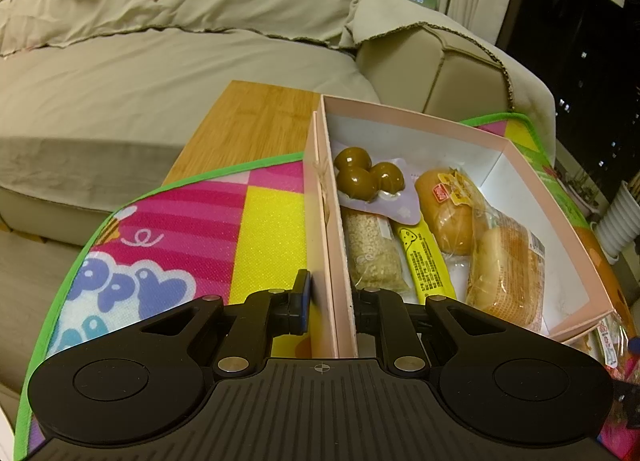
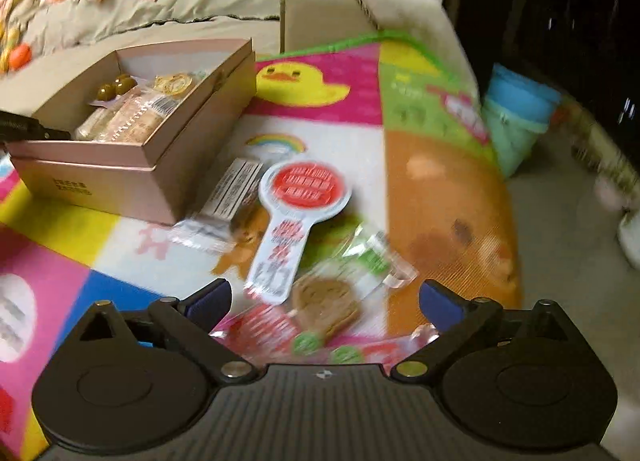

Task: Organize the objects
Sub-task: 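Reach the right gripper to the bagged cookie lollipop and grasp it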

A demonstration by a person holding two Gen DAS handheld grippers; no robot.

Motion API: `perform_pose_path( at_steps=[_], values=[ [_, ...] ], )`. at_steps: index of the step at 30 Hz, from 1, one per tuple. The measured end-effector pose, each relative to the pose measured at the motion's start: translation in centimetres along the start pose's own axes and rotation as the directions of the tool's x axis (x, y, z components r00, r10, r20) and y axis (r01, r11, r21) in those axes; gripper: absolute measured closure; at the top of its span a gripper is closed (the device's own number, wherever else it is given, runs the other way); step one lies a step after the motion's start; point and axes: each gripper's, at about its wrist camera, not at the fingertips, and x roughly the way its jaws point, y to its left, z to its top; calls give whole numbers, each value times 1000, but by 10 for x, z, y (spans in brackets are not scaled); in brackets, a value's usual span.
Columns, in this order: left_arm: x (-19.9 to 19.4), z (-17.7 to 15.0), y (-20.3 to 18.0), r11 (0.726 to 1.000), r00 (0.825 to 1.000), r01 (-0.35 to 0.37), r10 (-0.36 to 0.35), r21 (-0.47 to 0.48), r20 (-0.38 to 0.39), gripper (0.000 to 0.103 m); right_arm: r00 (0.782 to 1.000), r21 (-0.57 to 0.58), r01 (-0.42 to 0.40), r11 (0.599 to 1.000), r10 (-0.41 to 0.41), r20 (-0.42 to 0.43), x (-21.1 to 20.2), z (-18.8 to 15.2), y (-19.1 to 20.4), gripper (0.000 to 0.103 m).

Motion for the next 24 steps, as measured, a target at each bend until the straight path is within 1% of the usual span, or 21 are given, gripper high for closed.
perform_pose_path(
  at_steps=[1,5,8,12,16,19,22,24],
  values=[
    [0,0,0,1000,1000,0,0,0,0,87,1000,17,-10,1000,10,-8,2,-3,0,0],
    [0,0,0,1000,1000,-1,1,-1,0,87,1000,80,-21,997,21,1,6,-5,-1,0],
    [0,0,0,1000,1000,0,0,-2,0,87,1000,113,-10,994,8,21,7,-7,-1,0],
    [0,1,-1,1000,1000,-2,2,-3,1,87,1000,109,13,994,-15,19,7,-8,4,0],
    [2,2,-3,1000,1000,-14,14,-2,-2,87,1000,89,7,996,-8,16,6,-7,4,0],
    [3,3,-5,1000,1000,-23,23,-2,-6,88,1000,73,-13,997,12,15,2,-7,3,0],
    [4,4,-5,1000,1000,-22,22,-1,-3,88,999,53,-24,998,22,40,-10,-10,9,0],
    [4,3,-5,1000,1000,-22,22,-1,-1,88,998,16,-22,1000,21,57,-19,-12,16,0]
  ],
)
